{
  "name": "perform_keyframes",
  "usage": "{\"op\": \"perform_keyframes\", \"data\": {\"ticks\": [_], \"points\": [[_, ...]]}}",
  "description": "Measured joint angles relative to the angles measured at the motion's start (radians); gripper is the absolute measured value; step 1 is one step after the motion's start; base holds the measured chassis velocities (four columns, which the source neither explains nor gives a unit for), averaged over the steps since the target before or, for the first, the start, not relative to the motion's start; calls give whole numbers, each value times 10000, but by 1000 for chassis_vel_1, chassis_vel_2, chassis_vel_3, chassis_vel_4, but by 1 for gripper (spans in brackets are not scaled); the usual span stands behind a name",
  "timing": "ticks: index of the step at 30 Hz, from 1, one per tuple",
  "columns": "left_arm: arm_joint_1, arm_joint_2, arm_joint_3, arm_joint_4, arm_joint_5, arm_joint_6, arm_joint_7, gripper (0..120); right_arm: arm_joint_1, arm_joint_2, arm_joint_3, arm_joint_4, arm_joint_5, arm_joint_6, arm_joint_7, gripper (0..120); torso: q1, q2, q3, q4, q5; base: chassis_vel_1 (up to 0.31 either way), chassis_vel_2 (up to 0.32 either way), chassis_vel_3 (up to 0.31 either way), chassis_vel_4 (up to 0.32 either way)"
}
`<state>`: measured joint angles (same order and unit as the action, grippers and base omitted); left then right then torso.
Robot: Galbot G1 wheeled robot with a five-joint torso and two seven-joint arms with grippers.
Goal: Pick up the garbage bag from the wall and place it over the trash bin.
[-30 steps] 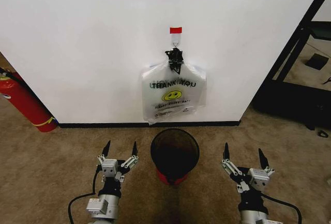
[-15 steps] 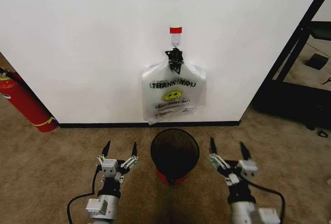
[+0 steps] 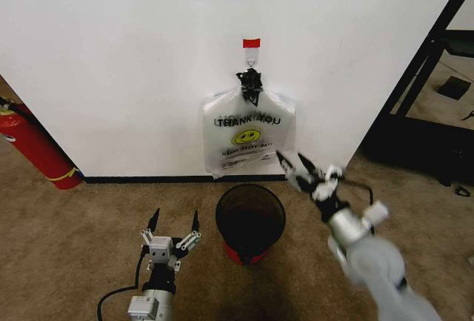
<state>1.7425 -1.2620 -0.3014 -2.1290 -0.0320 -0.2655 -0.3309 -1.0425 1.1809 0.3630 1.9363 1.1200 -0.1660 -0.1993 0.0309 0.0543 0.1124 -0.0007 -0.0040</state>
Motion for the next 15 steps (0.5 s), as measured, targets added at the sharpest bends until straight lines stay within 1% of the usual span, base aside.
{"op": "perform_keyframes", "data": {"ticks": [4, 7, 9, 15], "points": [[92, -226, -105, 0, 147, -69, 1, 100, 1241, 354, -607, -1086, 692, -84, 445, 100, 0, 0, 0, -3, 1, 0, 0, 0, 0], [164, -347, -138, -23, 198, -106, 1, 100, 1971, 597, -971, -1772, 877, -85, 574, 100, 1, 0, 0, -3, 1, 0, 0, 0, 0], [172, -359, -154, -29, 200, -123, 0, 100, 2064, 634, -1011, -1856, 907, -85, 586, 100, 0, 0, 0, -3, 0, 0, 0, 0, 0], [177, -319, -360, -45, 159, -191, -10, 100, 3288, 1196, -1436, -3128, 1209, -108, 758, 100, 0, -1, 0, -3, -2, 0, 0, 0, 0]]}}
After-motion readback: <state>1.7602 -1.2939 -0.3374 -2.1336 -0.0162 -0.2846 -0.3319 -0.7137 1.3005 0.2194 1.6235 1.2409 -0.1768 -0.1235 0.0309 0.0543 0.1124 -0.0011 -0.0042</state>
